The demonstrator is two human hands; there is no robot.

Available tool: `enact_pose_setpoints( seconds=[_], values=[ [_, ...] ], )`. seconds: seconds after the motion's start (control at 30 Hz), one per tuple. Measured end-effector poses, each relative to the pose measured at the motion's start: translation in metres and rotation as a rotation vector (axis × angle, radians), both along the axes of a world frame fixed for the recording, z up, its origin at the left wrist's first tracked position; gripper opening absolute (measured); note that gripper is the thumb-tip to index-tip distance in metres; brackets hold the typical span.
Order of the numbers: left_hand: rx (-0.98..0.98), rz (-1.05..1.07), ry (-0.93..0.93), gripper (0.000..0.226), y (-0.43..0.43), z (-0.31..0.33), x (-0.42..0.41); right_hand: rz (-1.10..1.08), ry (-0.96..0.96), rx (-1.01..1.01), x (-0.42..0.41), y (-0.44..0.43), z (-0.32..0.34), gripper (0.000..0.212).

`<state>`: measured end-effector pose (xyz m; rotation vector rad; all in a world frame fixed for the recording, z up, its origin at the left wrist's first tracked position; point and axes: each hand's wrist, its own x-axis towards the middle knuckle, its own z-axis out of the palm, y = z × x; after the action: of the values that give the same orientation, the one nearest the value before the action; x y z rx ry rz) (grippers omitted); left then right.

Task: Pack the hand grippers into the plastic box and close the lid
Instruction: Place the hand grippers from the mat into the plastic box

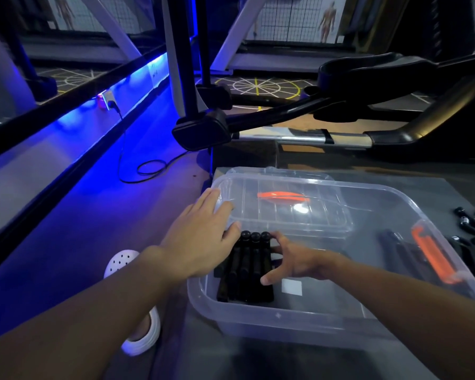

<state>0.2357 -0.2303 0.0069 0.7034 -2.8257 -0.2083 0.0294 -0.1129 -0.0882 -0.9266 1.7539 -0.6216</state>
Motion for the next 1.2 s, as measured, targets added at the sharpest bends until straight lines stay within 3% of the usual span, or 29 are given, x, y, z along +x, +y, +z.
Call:
enact_pose_setpoints(
  seconds=[0.13,0.33,0.47,0.67,0.9,1.03,1.2],
  values=[
    [-0.022,0.001,-0.004,0.056,-0.003,-0.002,-0.001,0.013,-0.016,0.016,-0.001,0.000,-0.001,0.118],
    [-0.073,-0.011,-0.027,0.060,-0.004,0.001,-0.001,0.046,0.017,0.098,-0.009,0.004,0.008,0.145],
    [-0.130,-0.076,-0.012,0.051,0.003,0.009,-0.012,-0.040,0.021,0.035,-0.020,0.021,0.035,0.126],
    [-0.034,-0.157,0.139,0.046,0.044,0.036,-0.057,-0.137,0.128,-0.148,-0.030,0.066,0.090,0.101],
    [0.128,-0.337,0.329,0.035,0.138,0.060,-0.108,-0.512,0.364,-0.525,-0.055,0.149,0.142,0.059],
    [0.110,-0.435,0.199,0.043,0.188,0.051,-0.137,-0.669,0.447,-0.519,-0.081,0.222,0.144,0.056],
    [0.114,-0.511,0.094,0.066,0.242,0.024,-0.175,-0.842,0.504,-0.351,-0.108,0.316,0.106,0.055]
  ],
)
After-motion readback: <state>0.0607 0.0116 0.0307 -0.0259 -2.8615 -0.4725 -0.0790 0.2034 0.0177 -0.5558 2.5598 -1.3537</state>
